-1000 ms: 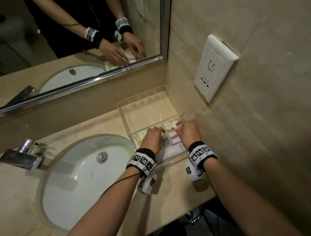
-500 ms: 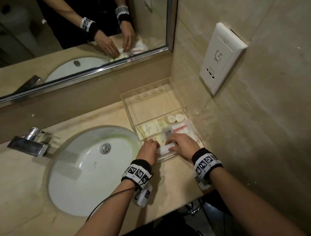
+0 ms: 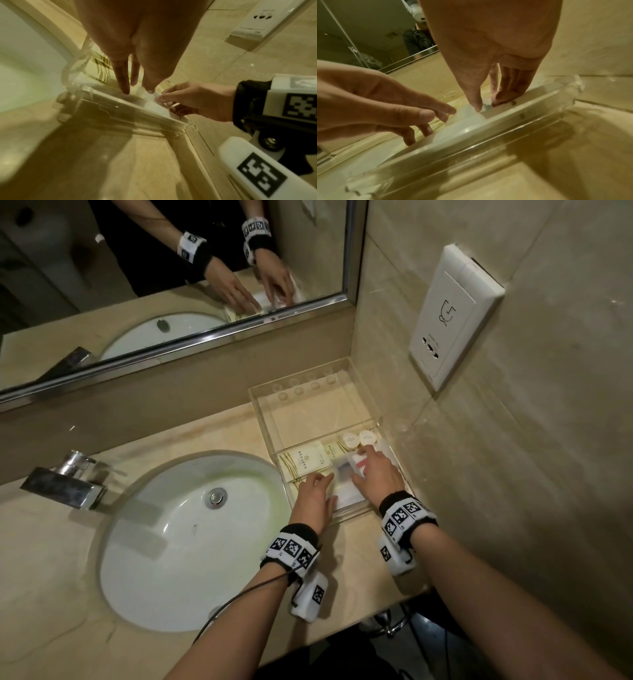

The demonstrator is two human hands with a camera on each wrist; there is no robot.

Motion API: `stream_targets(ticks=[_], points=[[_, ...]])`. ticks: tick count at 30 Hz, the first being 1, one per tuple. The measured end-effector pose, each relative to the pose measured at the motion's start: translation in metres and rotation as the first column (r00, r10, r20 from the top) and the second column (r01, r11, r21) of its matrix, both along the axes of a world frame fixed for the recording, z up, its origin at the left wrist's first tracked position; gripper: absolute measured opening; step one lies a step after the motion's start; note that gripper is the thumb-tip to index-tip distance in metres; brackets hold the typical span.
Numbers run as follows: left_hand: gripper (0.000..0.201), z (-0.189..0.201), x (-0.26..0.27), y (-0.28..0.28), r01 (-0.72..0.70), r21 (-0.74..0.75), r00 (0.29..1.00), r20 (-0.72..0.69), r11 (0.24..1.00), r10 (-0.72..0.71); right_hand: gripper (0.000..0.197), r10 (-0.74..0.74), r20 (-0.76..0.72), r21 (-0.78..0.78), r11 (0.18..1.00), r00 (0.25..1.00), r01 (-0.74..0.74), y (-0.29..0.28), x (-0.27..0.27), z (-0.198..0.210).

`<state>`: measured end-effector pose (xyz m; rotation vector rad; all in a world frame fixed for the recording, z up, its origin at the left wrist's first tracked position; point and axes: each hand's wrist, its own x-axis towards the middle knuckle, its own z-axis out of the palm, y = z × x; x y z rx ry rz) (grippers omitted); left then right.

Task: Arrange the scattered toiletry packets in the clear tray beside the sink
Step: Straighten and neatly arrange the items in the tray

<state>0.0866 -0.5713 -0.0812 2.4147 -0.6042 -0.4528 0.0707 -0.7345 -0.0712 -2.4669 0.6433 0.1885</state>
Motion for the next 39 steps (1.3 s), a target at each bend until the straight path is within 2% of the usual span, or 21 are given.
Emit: stream_targets(ticks=[3,6,9,11,15,18,21,24,27,30,32,34,35,39], points=[[0.043,0.001,-0.002,-0.005,0.001,0.009,1.0,-0.004,1.0,-0.001,0.046,-0.015,-0.001,-0.024,1.0,1.0,0.015,0.0,-0.001,0.001],[0.042,0.0,-0.002,-0.005,0.013,0.018,1.0,-0.014,1.0,-0.012,0.063,-0.044,-0.037,-0.103,0.994,0.998,0.04,-0.003,-0.003,0.004],[0.042,0.002,-0.001,-0.003,0.011,0.03,1.0,0.004,0.999,-0.011,0.062,-0.032,-0.06,-0.249,0.968,0.998,0.016,-0.006,-0.009,0.004],[0.041,0.003,0.0,-0.002,0.013,0.033,1.0,0.017,0.999,-0.014,0.063,-0.014,-0.07,-0.278,0.96,0.997,-0.006,-0.005,-0.013,0.001],[0.043,0.011,-0.003,-0.008,0.046,0.032,0.994,0.096,0.998,-0.049,0.073,0.034,-0.13,-0.359,0.93,0.991,-0.079,-0.002,-0.015,-0.001],[0.05,0.018,-0.003,-0.018,0.111,0.067,0.979,0.164,0.992,-0.12,0.071,0.035,-0.061,-0.401,0.914,0.998,-0.057,-0.004,-0.012,0.004],[0.065,0.023,-0.001,-0.027,0.18,0.098,0.961,0.195,0.979,-0.197,0.069,0.058,0.005,-0.312,0.948,0.998,-0.053,-0.004,-0.01,0.003],[0.079,0.025,0.002,-0.034,0.21,0.138,0.958,0.169,0.968,-0.232,0.08,0.068,-0.065,-0.176,0.981,0.996,-0.079,-0.004,-0.01,-0.002],[0.076,0.024,0.007,-0.037,0.231,0.228,0.959,0.112,0.946,-0.261,0.081,0.068,-0.112,-0.147,0.986,0.991,-0.084,-0.002,-0.011,-0.003],[0.072,0.025,0.011,-0.038,0.267,0.262,0.95,0.088,0.928,-0.298,0.077,0.045,-0.028,-0.146,0.988,0.999,-0.048,-0.003,-0.009,-0.002],[0.071,0.025,0.01,-0.035,0.265,0.223,0.954,0.08,0.938,-0.289,0.081,0.049,-0.03,-0.128,0.99,0.998,-0.053,-0.006,-0.008,-0.002],[0.071,0.026,0.006,-0.028,0.215,0.156,0.973,0.056,0.964,-0.226,0.089,0.083,-0.12,-0.091,0.991,0.989,-0.095,-0.009,-0.008,-0.001],[0.071,0.026,0.004,-0.021,0.178,0.132,0.979,0.071,0.975,-0.189,0.088,0.1,-0.119,-0.078,0.991,0.988,-0.11,-0.01,-0.008,0.0],[0.062,0.022,-0.002,0.012,0.164,0.127,0.973,0.141,0.978,-0.181,0.063,0.161,0.168,-0.046,0.987,0.973,-0.155,-0.004,-0.007,0.003]])
